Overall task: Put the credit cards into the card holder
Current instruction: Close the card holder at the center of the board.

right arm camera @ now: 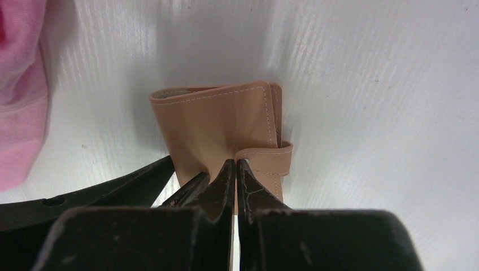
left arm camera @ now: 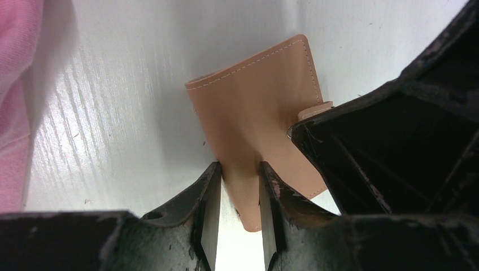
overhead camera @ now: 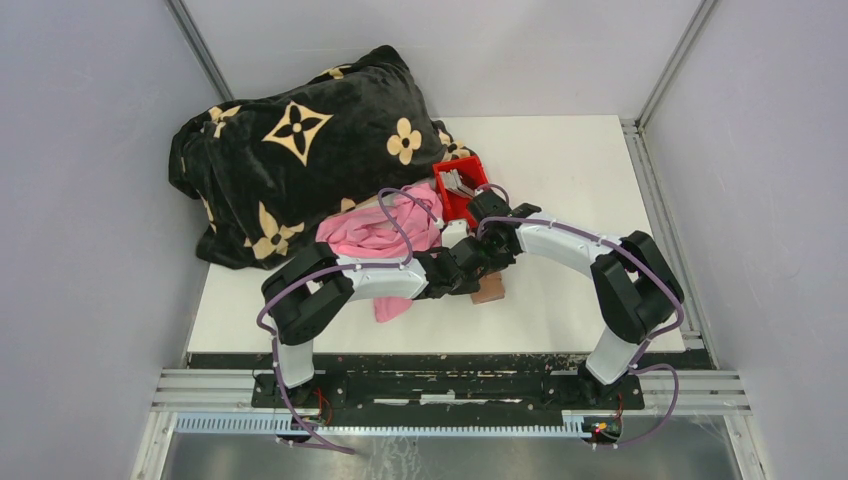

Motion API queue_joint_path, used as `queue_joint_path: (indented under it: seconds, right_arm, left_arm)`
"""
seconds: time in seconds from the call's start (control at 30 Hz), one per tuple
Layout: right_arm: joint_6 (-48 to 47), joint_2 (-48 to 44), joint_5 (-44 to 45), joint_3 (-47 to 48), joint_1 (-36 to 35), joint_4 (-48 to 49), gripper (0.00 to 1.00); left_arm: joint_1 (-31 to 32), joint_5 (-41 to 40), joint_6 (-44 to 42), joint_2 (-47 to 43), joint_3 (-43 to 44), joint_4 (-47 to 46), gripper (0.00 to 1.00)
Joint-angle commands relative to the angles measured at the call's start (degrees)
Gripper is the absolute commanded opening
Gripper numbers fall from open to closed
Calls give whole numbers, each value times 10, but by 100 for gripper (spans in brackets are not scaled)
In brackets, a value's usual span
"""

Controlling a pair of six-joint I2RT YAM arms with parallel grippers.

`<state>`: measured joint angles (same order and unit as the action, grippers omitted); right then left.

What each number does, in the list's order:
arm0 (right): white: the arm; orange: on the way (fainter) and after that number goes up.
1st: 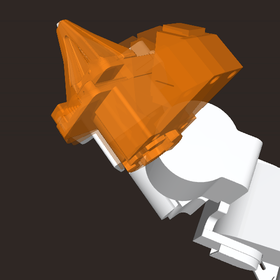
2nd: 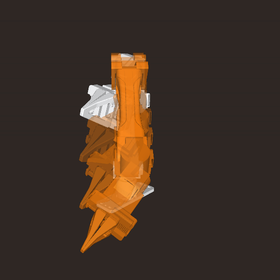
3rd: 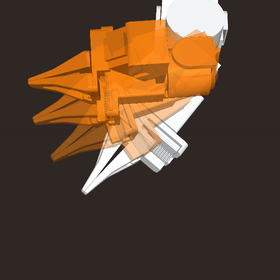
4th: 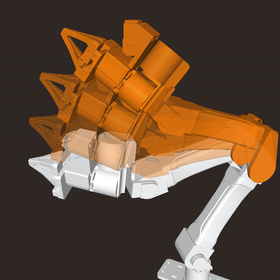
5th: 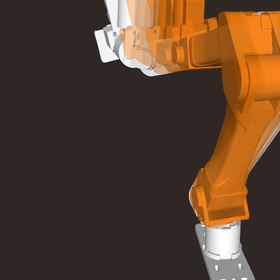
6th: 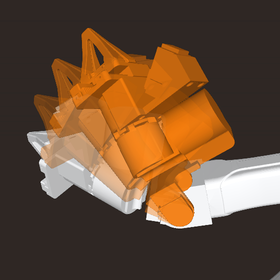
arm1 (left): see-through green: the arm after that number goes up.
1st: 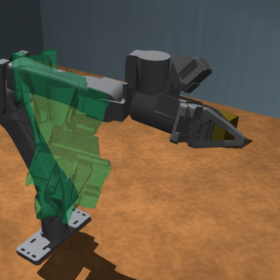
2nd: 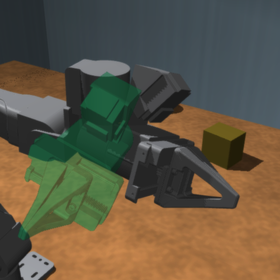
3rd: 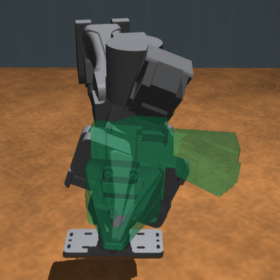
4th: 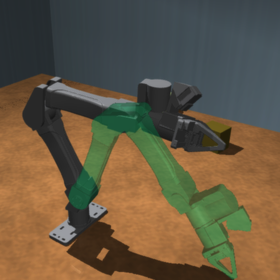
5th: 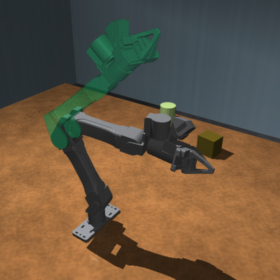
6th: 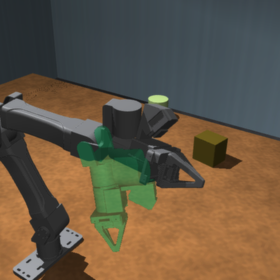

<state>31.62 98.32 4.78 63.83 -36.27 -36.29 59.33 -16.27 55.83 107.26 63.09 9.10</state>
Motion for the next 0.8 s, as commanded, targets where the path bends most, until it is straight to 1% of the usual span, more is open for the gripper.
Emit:
queue_joint_path:
  seconds: [0.0,0.33,0.77]
  right_arm:
    - [6,-4,-26,-19,-13,19,2]
    - [5,-18,-24,-36,-14,17,2]
    - [5,-4,-32,-24,-16,18,2]
  left_arm:
    - [1,16,-13,42,-9,-8,35]
    - [1,17,-10,45,-7,-9,35]
    - [1,17,-11,46,-5,-10,35]
